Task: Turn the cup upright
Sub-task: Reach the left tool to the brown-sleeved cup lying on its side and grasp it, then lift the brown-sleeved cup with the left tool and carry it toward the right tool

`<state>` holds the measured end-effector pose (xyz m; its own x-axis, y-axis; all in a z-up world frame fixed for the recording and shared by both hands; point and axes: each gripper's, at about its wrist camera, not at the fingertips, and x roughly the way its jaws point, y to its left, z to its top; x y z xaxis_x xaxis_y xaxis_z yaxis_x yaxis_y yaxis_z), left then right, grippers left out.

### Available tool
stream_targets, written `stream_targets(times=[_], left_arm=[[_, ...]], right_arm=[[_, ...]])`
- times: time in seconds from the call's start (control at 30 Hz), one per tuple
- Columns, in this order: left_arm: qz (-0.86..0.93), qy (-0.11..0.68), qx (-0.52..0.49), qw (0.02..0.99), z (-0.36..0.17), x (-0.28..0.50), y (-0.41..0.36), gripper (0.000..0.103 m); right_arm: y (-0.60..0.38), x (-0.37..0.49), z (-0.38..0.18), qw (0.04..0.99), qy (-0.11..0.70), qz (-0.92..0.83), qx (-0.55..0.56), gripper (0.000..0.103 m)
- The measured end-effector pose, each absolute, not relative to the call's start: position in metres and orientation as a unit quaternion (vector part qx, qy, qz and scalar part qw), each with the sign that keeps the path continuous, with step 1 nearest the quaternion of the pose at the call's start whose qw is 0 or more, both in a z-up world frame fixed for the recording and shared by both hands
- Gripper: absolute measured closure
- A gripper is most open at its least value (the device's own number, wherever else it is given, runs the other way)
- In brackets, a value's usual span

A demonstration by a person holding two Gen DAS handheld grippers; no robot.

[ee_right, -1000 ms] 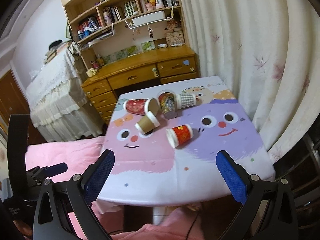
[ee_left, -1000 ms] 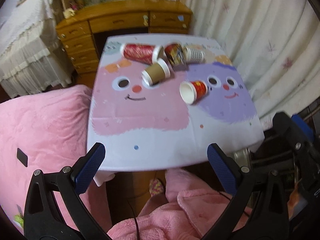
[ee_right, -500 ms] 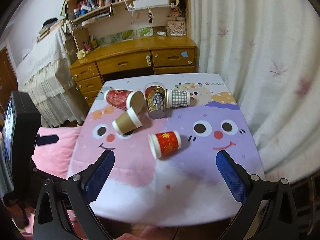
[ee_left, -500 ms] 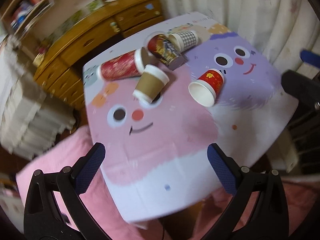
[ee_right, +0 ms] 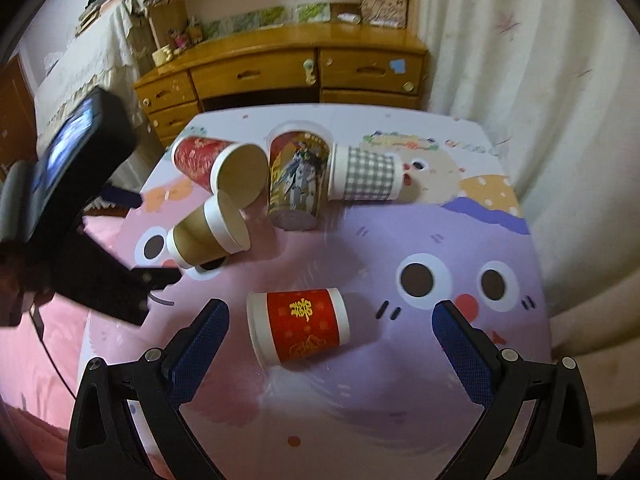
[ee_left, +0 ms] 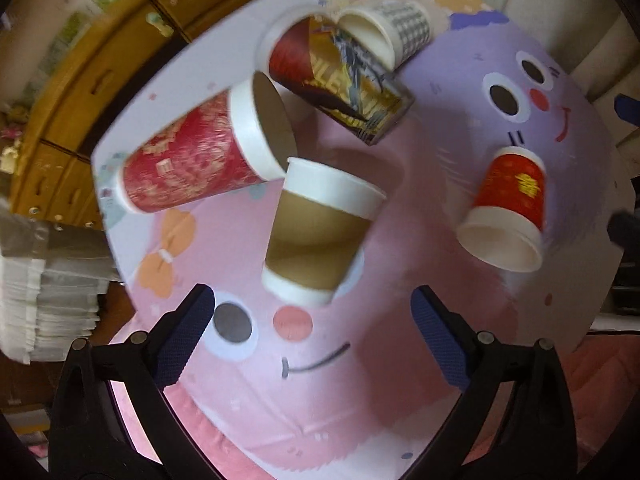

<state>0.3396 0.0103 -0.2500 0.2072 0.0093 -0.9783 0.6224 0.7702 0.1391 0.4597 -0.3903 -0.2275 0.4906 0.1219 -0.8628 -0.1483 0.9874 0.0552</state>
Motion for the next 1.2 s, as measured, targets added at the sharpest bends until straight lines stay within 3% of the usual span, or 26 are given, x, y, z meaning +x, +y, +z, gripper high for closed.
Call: stream_targets(times=[0.4,0.47,0.7,0.97,1.2], left_arm=[[-0.253,0.609,0.330,0.676,-0.317,0.372,-0.011,0.008],[-0.262,0.607,0.331,0.673,-0.322,0.375,-0.014,0.014],[-0.270,0.606,0.356,0.658,-0.331,0.379,-0.024,0.019],[-0.263,0.607,0.383,0.644,-0.339,0.367,-0.023,0.047],[-0.246,0.603,0.352,0.672,-0.296,0.353,-0.016,0.047]], right_arm=[[-0.397,0.497,-0.285,0.829,0.552,0.076,0.052,0.000],[-0.398,0.502,-0.289,0.827,0.555,0.073,0.055,0.000],[-0.399,0.497,-0.287,0.826,0.558,0.058,0.052,0.000],[-0.395,0.481,-0.268,0.838,0.541,0.051,0.050,0.000],[-0.394,0.463,-0.236,0.853,0.516,0.044,0.057,0.000]])
